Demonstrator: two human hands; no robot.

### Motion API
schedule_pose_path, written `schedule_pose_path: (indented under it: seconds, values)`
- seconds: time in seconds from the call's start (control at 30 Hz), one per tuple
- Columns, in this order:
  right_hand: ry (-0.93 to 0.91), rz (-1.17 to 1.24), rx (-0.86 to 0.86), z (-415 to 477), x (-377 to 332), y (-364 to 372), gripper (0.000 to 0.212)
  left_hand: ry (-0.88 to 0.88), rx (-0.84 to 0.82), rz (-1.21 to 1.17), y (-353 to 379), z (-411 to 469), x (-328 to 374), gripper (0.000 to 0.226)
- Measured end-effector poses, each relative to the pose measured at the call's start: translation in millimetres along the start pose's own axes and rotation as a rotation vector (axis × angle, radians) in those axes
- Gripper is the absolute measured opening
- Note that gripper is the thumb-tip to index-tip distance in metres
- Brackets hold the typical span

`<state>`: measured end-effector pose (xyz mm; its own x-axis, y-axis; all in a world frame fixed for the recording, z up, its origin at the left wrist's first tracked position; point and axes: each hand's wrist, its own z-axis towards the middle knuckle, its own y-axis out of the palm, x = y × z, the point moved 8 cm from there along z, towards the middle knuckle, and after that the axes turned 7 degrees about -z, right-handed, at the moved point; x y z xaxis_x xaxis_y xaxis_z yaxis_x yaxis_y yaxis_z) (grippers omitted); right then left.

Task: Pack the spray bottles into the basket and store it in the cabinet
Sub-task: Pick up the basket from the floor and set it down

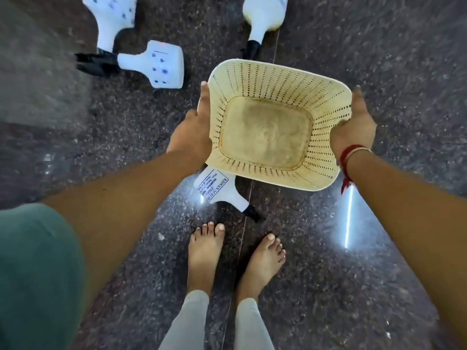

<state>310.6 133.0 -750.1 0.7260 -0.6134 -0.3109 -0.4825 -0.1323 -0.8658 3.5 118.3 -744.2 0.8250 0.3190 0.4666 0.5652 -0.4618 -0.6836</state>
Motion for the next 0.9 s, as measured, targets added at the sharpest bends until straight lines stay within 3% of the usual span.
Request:
schedule_pose_path:
  seconds: [0.23,0.4,0.77,0.83,0.9]
  values:
    - [-0.030,-0.141,-0.197,-16.5,-25.5,23.6,0.085,0.011,0.029,0.034,-11.1,-5.2,-23.0,0.085]
    - [0.001,-0.155,-0.223,-21.2,-24.2,31.6,0.090,0.004,0.058,0.057,-16.3,-5.8,-31.6,0.088]
    - [-0.077,-0.136,-0.087,-17.5,-27.2,27.8,0.083,0.042,0.138,0.011,-17.2,-5.0,-37.4,0.093]
    - [-0.136,-0.027,0.054,-28.6,-32.1,14.3,0.076,0.043,0.170,-0.006,-17.7,-5.9,-36.4,0.090]
    - [-0.269,-0.084,0.226,-53.3,-41.6,0.5,0.068,0.056,0.228,0.027,-20.7,-7.0,-34.7,0.089]
